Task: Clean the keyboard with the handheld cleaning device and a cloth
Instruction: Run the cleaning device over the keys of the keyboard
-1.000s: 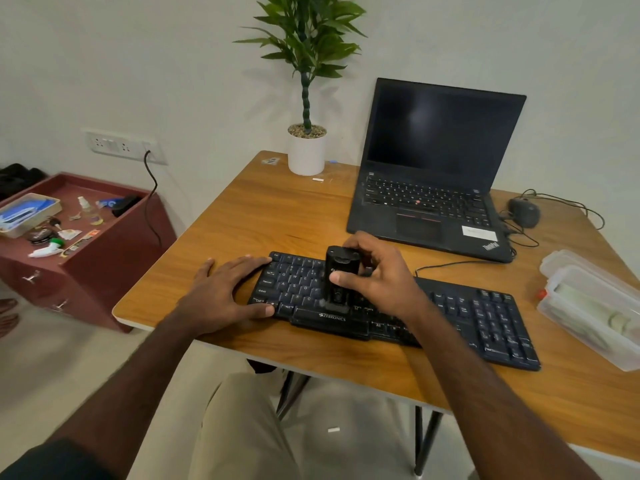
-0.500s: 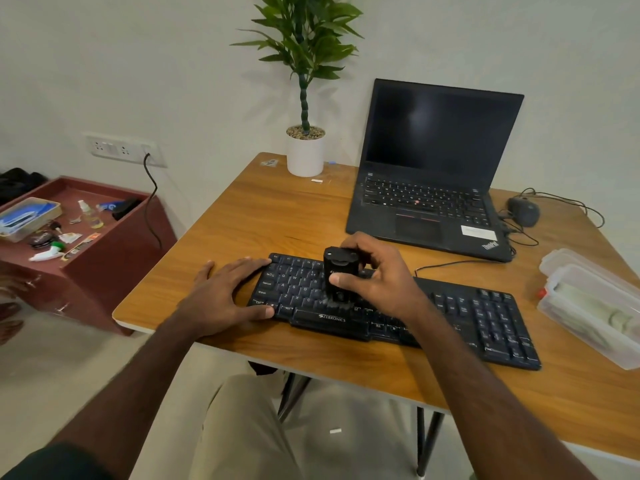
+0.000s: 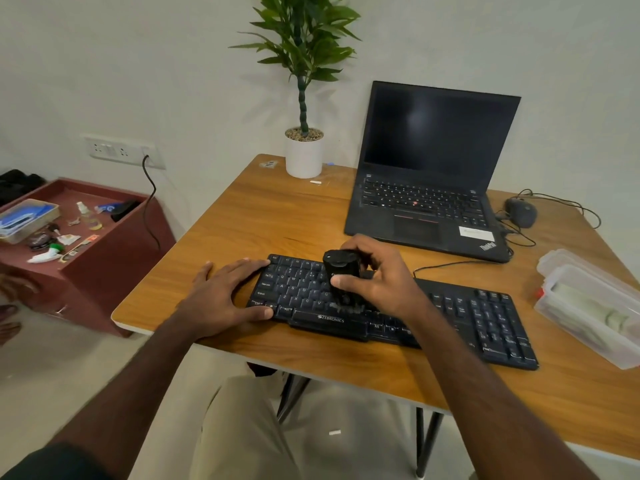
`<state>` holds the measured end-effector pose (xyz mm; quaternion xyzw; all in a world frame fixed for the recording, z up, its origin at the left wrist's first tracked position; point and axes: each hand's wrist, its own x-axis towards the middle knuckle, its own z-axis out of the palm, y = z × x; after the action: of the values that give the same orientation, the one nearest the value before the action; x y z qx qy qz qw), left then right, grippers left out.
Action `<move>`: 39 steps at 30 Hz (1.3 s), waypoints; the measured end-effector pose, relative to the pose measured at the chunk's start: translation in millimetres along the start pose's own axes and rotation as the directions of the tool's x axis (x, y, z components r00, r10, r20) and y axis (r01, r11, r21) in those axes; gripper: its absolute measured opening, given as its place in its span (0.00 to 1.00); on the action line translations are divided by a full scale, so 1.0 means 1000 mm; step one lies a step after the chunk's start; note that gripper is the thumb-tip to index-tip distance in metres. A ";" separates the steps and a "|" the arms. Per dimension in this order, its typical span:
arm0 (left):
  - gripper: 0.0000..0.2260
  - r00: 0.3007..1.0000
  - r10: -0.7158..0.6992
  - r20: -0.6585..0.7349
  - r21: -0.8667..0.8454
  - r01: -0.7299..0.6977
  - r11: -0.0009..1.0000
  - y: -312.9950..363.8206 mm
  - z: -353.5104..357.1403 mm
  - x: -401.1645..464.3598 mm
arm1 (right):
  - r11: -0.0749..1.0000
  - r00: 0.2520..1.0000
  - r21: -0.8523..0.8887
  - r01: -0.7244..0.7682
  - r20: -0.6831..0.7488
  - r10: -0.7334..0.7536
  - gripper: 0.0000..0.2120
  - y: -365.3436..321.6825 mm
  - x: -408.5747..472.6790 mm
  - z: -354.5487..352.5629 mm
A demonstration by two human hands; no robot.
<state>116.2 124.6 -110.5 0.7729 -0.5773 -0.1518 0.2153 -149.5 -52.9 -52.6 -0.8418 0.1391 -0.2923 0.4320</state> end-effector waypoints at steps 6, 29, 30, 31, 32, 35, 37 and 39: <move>0.45 1.000 0.004 0.008 0.005 -0.004 1.000 -0.001 0.000 0.001 | 0.998 1.000 -0.069 0.003 -0.003 -0.003 0.14 0.004 -0.008 -0.031; 0.42 1.000 0.012 -0.017 -0.001 -0.012 1.000 -0.002 0.002 0.001 | 0.997 0.991 0.046 0.060 -0.121 -0.054 0.12 0.004 -0.011 -0.027; 0.43 1.000 0.012 -0.016 -0.002 -0.012 1.000 -0.002 0.002 0.001 | 0.997 0.994 0.053 0.049 -0.104 -0.043 0.12 0.003 -0.011 -0.022; 0.43 1.000 0.011 -0.014 -0.004 -0.011 1.000 -0.002 0.002 0.001 | 0.998 0.996 0.062 0.030 -0.086 -0.025 0.12 0.004 -0.013 -0.020; 0.43 1.000 0.009 -0.013 -0.006 -0.009 1.000 -0.002 0.001 0.001 | 0.998 0.997 0.068 0.012 -0.072 -0.007 0.12 0.005 -0.015 -0.020; 0.43 1.000 0.004 -0.011 -0.006 -0.004 1.000 -0.002 0.001 0.001 | 0.998 0.999 0.060 0.001 -0.053 0.002 0.12 0.009 -0.023 -0.034; 0.41 1.000 0.007 -0.011 -0.009 -0.007 1.000 -0.001 0.000 0.001 | 1.000 0.999 0.017 0.006 -0.052 -0.005 0.13 0.012 -0.030 -0.048; 0.41 1.000 0.005 -0.010 -0.008 -0.005 1.000 0.000 0.000 0.001 | 1.000 0.998 -0.004 -0.008 -0.067 0.007 0.13 0.013 -0.035 -0.059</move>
<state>116.3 123.9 -110.2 0.7714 -0.5774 -0.1498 0.2215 -213.3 -82.0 -49.1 -0.8320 0.1572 -0.3182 0.4265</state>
